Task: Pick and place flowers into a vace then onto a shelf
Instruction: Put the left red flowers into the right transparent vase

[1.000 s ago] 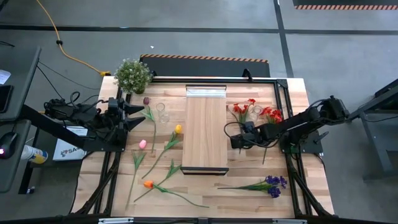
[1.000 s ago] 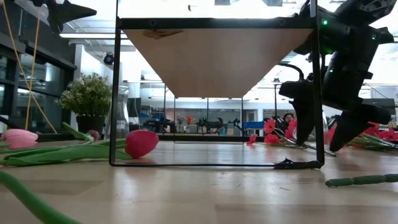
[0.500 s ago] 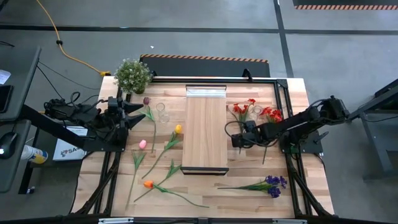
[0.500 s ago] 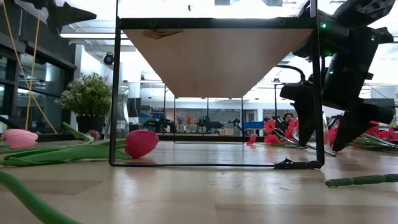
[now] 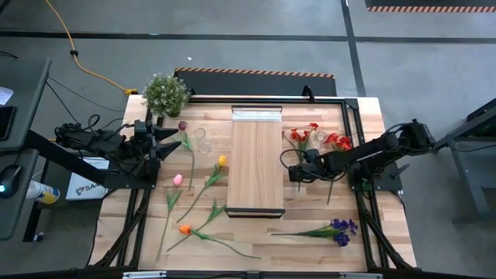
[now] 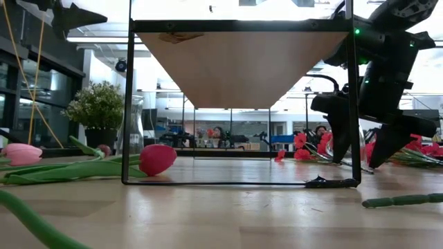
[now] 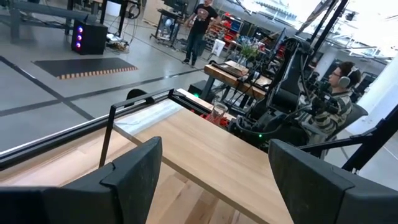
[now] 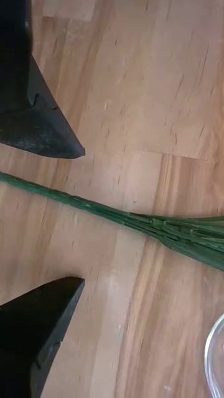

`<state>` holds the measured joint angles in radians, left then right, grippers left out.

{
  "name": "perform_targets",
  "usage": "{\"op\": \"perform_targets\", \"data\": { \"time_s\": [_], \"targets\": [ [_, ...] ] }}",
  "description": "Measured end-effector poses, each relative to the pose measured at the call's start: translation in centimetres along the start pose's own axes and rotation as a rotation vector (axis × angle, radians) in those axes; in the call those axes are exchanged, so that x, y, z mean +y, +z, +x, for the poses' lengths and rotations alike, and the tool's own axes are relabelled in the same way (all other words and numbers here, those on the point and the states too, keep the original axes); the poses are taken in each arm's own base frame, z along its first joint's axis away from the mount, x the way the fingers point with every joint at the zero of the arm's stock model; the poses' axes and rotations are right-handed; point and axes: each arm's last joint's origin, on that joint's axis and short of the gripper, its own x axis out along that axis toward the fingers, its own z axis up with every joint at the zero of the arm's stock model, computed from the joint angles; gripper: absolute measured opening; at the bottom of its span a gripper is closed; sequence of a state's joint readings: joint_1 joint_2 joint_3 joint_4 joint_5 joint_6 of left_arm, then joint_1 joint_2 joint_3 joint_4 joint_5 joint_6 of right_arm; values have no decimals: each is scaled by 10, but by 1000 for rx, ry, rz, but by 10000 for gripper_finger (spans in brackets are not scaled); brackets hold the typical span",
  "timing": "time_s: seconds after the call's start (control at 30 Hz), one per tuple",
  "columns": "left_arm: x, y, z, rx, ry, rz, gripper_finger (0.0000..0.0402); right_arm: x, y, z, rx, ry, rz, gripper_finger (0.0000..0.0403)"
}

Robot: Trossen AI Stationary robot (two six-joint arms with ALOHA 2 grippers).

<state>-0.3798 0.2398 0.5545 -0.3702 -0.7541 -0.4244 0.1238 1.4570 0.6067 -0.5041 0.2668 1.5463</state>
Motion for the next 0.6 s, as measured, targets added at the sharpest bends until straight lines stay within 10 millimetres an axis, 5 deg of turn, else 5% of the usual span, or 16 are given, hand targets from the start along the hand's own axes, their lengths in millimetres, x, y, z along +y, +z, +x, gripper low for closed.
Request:
{"op": "perform_targets", "data": {
  "time_s": [0.6],
  "targets": [
    [1, 0, 0, -9, 19, 0, 326, 6, -3, 8, 31, -59, 4, 314]
  ]
}}
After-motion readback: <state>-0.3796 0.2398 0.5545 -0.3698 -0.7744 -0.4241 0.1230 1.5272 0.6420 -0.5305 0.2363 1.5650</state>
